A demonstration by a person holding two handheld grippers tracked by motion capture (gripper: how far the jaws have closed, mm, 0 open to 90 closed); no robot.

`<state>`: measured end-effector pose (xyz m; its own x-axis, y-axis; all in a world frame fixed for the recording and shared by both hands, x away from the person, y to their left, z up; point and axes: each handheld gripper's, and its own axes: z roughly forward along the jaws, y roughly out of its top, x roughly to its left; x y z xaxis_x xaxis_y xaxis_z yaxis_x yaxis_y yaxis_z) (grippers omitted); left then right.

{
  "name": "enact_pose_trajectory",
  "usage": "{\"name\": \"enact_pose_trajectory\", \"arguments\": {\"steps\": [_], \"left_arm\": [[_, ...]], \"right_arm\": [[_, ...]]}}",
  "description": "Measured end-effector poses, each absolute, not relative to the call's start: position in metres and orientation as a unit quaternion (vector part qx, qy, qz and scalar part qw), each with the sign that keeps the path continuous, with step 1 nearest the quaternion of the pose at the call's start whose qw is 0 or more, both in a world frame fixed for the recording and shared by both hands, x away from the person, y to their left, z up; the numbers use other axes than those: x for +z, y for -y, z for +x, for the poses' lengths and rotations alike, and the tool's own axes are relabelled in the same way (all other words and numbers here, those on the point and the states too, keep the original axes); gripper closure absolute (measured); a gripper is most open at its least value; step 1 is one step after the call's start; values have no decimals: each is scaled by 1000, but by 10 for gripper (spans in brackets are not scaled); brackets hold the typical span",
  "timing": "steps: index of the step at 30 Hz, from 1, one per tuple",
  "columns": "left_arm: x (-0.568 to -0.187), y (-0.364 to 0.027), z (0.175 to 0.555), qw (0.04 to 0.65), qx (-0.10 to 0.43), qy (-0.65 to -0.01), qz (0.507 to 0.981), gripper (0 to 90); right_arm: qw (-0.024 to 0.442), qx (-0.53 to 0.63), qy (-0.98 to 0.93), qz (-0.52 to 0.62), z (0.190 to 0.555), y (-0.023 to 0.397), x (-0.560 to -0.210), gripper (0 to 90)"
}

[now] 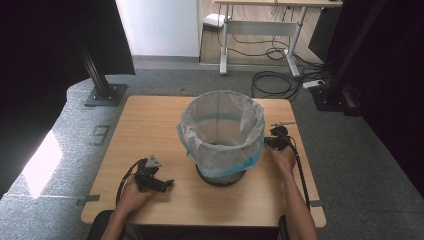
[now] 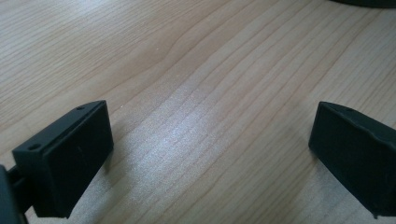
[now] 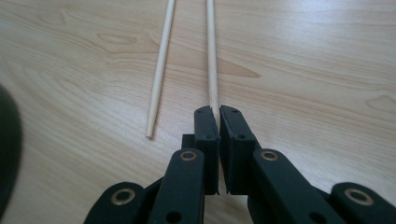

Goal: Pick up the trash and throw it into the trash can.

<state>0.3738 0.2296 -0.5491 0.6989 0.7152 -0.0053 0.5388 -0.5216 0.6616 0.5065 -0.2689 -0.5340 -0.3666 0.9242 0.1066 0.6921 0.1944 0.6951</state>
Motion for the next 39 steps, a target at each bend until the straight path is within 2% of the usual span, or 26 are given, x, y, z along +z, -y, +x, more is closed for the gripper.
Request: {"name": "enact_pose_trajectory", "arguments": {"steps": [20, 29, 39], "left_arm": [[-549, -230, 374, 327, 135, -364, 862, 0], [-549, -229, 374, 326, 136, -366, 861, 0], [-549, -229, 374, 326, 135, -367, 861, 0]], "right_arm": [[189, 391, -731, 526, 456, 295, -461, 855], [201, 421, -725, 507, 438, 305, -415, 854], [218, 446, -727, 475, 420, 302, -344, 854]]}}
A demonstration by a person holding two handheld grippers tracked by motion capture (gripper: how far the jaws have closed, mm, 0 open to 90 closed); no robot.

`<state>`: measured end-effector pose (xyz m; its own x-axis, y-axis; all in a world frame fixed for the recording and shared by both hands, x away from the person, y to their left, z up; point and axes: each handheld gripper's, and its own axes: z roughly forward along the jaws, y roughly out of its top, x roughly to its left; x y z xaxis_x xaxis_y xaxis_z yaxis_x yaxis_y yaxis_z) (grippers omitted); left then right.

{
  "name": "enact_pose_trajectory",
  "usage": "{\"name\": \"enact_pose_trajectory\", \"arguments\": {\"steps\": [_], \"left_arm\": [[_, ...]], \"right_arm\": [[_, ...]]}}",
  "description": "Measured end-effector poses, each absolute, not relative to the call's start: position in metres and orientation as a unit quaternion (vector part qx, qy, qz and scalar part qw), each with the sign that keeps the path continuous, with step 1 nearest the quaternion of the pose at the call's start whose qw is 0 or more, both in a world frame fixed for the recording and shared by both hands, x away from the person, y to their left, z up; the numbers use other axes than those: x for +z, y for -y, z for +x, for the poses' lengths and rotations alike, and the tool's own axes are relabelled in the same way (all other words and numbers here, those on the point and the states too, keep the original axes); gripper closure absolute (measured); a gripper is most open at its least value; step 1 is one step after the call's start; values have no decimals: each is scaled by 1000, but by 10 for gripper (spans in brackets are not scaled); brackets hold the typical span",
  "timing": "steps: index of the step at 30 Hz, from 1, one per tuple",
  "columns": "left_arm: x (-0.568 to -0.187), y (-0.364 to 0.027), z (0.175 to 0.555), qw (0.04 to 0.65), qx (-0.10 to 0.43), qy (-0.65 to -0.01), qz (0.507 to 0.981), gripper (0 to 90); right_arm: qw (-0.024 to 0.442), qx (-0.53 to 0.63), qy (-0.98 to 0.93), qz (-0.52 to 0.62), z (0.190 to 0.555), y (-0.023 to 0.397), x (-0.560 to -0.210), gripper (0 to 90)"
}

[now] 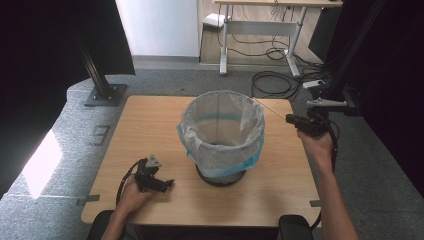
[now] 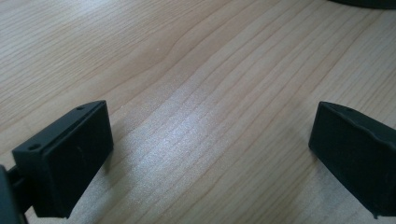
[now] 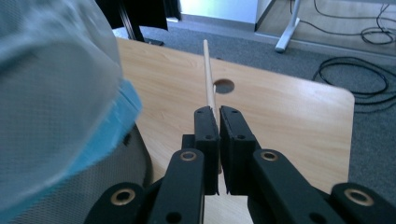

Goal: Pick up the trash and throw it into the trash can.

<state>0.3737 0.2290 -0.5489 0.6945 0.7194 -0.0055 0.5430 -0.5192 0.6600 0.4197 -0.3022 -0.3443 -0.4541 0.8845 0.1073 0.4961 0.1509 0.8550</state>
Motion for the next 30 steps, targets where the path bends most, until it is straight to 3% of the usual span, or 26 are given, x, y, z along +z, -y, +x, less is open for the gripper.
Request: {"name": "enact_pose_trajectory", "arguments": {"steps": [17, 30], "left_arm": [[-549, -229, 374, 325, 136, -365, 862, 0], [-549, -229, 374, 324, 136, -365, 862, 0]], "right_arm": [[234, 484, -748, 389, 378, 275, -241, 854], [186, 477, -798, 318, 354, 239, -240, 852]]}}
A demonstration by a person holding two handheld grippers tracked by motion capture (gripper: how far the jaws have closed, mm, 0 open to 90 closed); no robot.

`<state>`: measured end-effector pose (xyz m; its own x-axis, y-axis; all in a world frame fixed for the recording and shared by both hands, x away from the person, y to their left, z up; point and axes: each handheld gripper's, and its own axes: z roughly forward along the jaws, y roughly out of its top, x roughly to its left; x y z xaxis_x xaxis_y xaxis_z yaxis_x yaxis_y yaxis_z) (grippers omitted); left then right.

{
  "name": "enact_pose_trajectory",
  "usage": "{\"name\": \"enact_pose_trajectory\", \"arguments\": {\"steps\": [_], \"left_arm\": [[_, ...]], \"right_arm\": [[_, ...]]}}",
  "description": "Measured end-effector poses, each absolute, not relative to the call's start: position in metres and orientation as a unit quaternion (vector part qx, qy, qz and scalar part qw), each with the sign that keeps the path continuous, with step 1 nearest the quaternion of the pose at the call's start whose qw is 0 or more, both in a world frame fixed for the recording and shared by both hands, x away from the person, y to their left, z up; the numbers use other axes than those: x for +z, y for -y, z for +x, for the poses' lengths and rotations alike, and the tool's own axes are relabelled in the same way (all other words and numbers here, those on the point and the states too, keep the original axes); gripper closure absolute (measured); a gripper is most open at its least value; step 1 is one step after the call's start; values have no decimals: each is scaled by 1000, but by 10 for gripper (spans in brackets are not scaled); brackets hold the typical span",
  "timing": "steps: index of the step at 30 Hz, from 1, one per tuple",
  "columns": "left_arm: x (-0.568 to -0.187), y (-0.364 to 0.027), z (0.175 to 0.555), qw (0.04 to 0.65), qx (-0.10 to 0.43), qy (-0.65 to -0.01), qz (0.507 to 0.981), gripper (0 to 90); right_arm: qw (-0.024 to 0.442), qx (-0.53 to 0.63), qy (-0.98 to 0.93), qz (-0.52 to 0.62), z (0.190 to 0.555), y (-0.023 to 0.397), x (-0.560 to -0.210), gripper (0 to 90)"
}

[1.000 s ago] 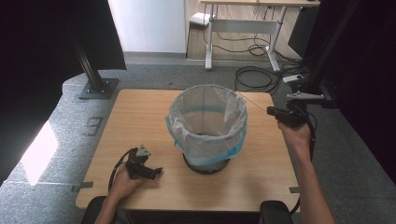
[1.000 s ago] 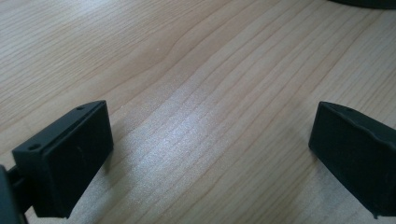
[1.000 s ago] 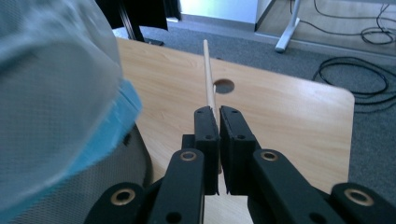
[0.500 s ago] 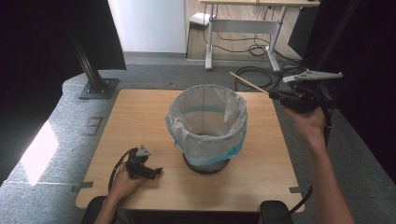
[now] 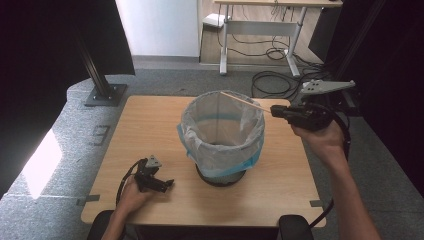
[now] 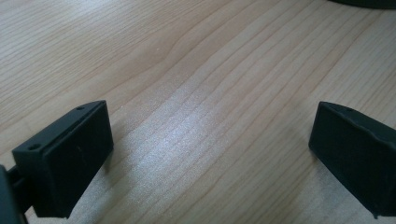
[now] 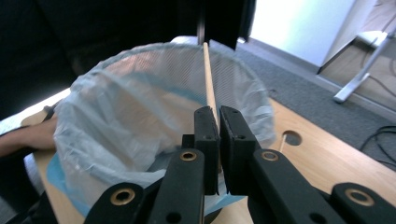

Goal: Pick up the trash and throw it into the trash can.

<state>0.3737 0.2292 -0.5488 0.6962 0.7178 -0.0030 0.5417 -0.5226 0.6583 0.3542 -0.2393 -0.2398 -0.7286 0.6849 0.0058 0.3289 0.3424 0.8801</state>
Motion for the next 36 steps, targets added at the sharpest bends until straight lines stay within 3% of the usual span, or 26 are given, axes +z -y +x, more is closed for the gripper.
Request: {"name": "enact_pose_trajectory", "arguments": {"steps": [6, 8, 13, 18, 26, 36], "left_arm": [[-549, -229, 374, 324, 136, -365, 862, 0], [-549, -229, 374, 324, 136, -365, 862, 0], [-549, -229, 374, 324, 136, -365, 862, 0], [-549, -229, 374, 324, 136, -365, 862, 0], [-549, -229, 374, 326, 136, -367, 861, 0], [-549, -229, 374, 326, 136, -367, 861, 0]], "right_arm": [[159, 473, -809, 310, 362, 234, -250, 835], [159, 472, -808, 315, 365, 235, -253, 692], [201, 482, -786, 331, 371, 245, -259, 431], [245, 486, -765, 346, 381, 262, -278, 269], [271, 462, -763, 363, 399, 283, -317, 205], [242, 439, -763, 409, 433, 286, -392, 145]]}}
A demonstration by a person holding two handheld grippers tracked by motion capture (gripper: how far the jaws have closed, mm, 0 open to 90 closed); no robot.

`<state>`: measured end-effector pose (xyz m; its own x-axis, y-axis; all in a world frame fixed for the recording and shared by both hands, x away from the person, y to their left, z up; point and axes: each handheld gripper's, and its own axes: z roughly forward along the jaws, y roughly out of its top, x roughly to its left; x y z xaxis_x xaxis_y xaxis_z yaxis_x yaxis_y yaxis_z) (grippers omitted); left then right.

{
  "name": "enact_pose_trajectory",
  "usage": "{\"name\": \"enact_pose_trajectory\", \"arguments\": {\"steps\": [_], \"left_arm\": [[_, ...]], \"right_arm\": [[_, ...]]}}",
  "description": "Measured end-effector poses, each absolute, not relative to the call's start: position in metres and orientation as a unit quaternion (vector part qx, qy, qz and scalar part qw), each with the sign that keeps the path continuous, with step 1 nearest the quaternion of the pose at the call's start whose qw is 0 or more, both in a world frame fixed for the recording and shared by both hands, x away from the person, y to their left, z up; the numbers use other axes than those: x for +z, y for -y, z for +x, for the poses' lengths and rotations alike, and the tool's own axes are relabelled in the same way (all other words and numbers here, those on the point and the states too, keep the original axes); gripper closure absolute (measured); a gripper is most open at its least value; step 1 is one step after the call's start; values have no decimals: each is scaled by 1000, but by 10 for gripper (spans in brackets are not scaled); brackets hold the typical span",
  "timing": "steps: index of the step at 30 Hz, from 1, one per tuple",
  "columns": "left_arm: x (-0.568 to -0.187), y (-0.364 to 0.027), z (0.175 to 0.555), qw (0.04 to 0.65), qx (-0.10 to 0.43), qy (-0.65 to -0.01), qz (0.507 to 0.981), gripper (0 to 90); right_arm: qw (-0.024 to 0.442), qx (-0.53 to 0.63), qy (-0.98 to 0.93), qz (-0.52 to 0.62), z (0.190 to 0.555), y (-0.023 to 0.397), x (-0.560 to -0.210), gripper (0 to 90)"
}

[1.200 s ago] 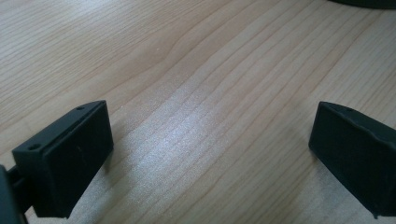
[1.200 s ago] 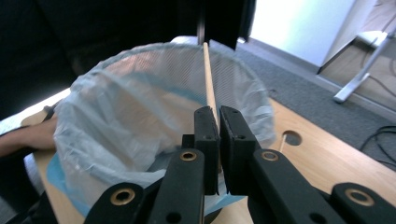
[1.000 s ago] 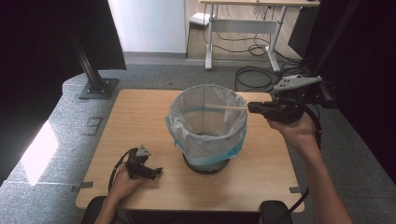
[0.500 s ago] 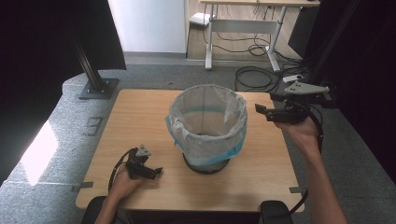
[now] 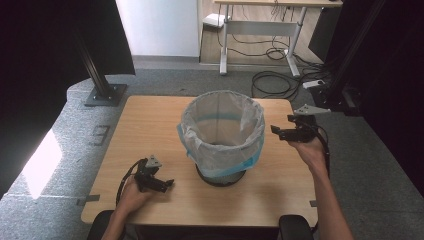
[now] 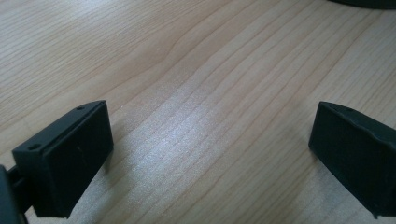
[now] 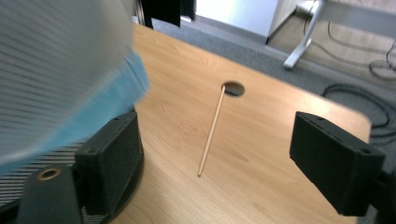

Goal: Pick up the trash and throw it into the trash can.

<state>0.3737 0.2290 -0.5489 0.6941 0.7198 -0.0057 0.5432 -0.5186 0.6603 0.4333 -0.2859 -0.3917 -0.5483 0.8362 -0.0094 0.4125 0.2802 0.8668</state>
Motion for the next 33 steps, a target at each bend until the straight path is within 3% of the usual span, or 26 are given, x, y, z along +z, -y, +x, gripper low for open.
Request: {"name": "enact_pose_trajectory", "arguments": {"steps": [4, 13, 21, 25, 31, 33], "left_arm": [[-549, -229, 374, 326, 135, -367, 861, 0], [-549, -229, 374, 326, 136, -367, 861, 0], [-549, -229, 374, 326, 136, -367, 861, 0], [-549, -229, 374, 326, 136, -367, 861, 0], [-549, -229, 374, 326, 136, -367, 861, 0], [-549, -229, 374, 326, 136, -367, 861, 0]], "right_arm": [[211, 428, -762, 437, 453, 277, -429, 134], [201, 385, -782, 448, 482, 255, -485, 139], [190, 372, -773, 477, 512, 232, -535, 301], [188, 370, -765, 493, 520, 231, -552, 329], [208, 372, -763, 486, 525, 229, -554, 397], [219, 362, -770, 478, 525, 225, -553, 456]]}}
